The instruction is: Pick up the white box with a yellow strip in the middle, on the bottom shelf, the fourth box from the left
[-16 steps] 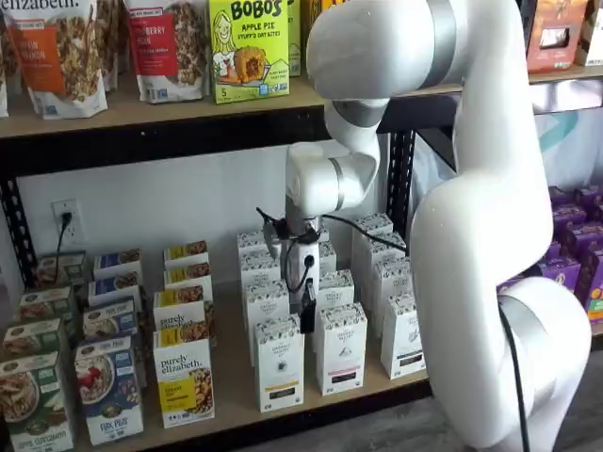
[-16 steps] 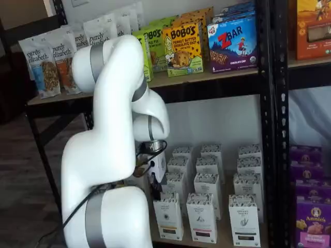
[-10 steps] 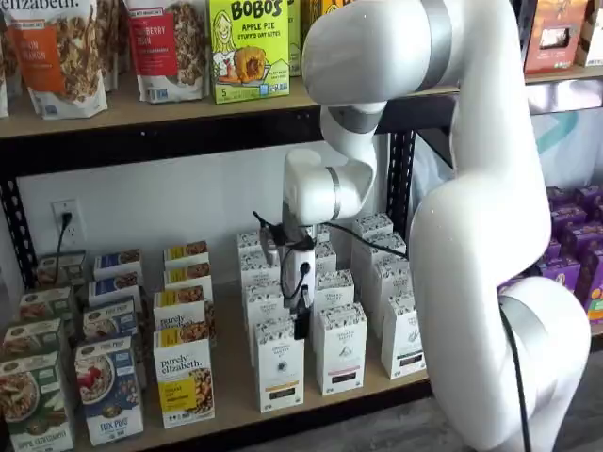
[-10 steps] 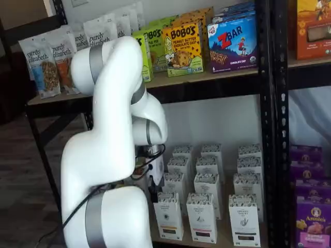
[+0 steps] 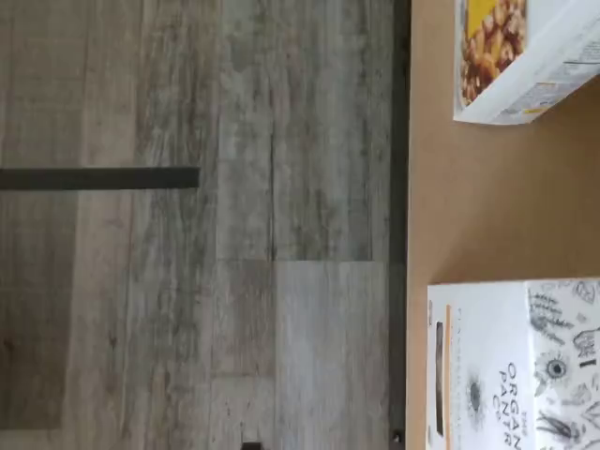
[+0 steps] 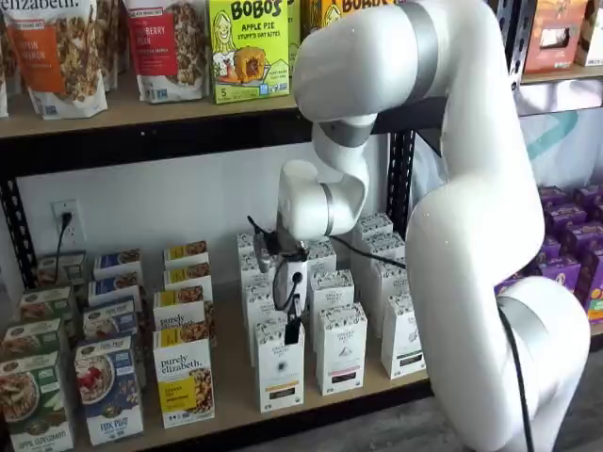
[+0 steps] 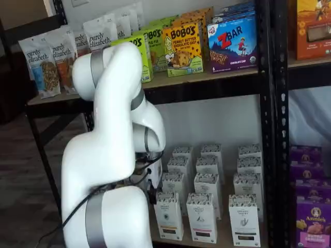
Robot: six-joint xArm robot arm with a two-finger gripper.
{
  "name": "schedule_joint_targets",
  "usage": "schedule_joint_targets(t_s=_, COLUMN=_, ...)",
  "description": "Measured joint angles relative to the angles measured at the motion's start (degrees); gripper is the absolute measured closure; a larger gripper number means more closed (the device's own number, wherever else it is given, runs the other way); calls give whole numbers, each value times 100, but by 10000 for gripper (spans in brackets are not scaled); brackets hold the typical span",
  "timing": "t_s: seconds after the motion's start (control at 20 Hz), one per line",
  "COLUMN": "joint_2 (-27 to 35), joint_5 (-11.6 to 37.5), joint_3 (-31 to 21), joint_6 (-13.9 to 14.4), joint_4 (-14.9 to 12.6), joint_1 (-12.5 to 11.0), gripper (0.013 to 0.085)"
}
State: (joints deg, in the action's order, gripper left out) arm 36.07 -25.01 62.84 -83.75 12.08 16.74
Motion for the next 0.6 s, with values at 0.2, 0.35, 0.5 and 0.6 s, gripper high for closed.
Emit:
schedule_joint_targets(t_s=0.2, joint_2=234, joint_5=4, joint_3=238, joint_6=-46, joint_4=45, joint_1=-3, gripper=130)
schedule_joint_targets(t_s=0.35, joint_2=426, joint_5=13, joint_3=441, joint_6=-42, joint_4=24, joint_1=-21, gripper=130)
schedule_joint_targets(t_s=0.5, joint_2=608, joint_5=16, joint_3=649, joint_6=-77, joint_4=44, joint_1=-40, gripper=130)
schedule_joint_targets(t_s=0.6, joint_2=768, joint_5=6, joint_3=844, joint_6=-64, joint_4=15, joint_1=-58, gripper=130)
